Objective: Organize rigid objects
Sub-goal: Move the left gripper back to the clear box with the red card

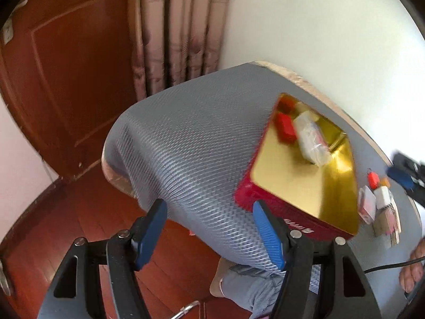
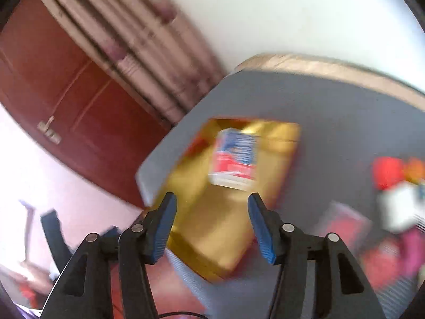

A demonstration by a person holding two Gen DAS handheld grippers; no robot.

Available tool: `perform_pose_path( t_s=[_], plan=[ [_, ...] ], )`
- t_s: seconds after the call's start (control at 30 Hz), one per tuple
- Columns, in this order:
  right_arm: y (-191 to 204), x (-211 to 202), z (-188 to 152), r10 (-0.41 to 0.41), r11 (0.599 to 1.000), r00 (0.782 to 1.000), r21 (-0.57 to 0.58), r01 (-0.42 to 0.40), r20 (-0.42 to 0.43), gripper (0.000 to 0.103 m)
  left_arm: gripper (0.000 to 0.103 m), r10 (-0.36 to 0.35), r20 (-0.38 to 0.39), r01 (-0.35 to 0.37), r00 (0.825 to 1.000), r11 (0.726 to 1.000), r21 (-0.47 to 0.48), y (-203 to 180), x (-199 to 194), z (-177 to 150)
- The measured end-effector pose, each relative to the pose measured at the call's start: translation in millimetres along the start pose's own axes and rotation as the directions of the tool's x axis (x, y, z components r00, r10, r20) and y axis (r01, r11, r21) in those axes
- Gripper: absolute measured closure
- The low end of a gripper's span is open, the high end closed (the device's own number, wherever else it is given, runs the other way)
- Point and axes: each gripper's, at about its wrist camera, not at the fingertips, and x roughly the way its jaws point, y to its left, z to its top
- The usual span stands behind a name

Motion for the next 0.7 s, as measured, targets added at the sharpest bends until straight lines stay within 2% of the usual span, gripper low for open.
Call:
perform_pose_path(
  t_s=[0.07,0.13,0.2,0.27,0.4,0.47,0.53,0.63,0.7],
  plan=[
    [-32,-39,-18,-0.129,0.992,0.990,0.021,0.128,0.058,0.045,0.034,-0.054,0.011,0.053,0.999,0.998,0.034,-11,-6,-1],
    [-60,-70,-33,-0.254,0.967,0.964,0.021,0.253,0.081,0.039,0.034,-0.138,0.005,0.138,0.990,0.988,0.069,-24,-14,-1],
    [-93,-93,-52,-0.372,0.928,0.926,0.042,0.370,0.064,0.034,0.034,-0.231,-0.027,0.232,0.973,0.963,0.134,-46,-20,-2],
    [-122,-105,-67,-0.410,0.910,0.911,0.089,0.405,0.038,0.034,0.034,-0.296,-0.073,0.304,0.953,0.925,0.226,-77,-25,-3],
    [-165,-122,-98,-0.489,0.863,0.872,0.154,0.481,0.013,0.034,0.034,-0.330,-0.101,0.341,0.939,0.842,0.418,-146,-30,-2],
    [-175,-126,-106,-0.514,0.849,0.858,0.158,0.505,0.016,0.034,0.034,-0.356,-0.160,0.389,0.921,0.803,0.453,-179,-21,1],
    [-179,-126,-114,-0.516,0.847,0.856,0.161,0.506,0.023,0.034,0.034,-0.384,-0.212,0.439,0.899,0.769,0.465,-206,-7,6],
    [-180,-127,-119,-0.541,0.836,0.840,0.137,0.532,0.039,0.032,0.034,-0.355,-0.270,0.446,0.895,0.731,0.516,-247,15,3],
    [-182,-125,-121,-0.533,0.842,0.845,0.127,0.525,0.041,0.029,0.034,-0.306,-0.285,0.417,0.908,0.722,0.552,-266,31,0]
  ],
)
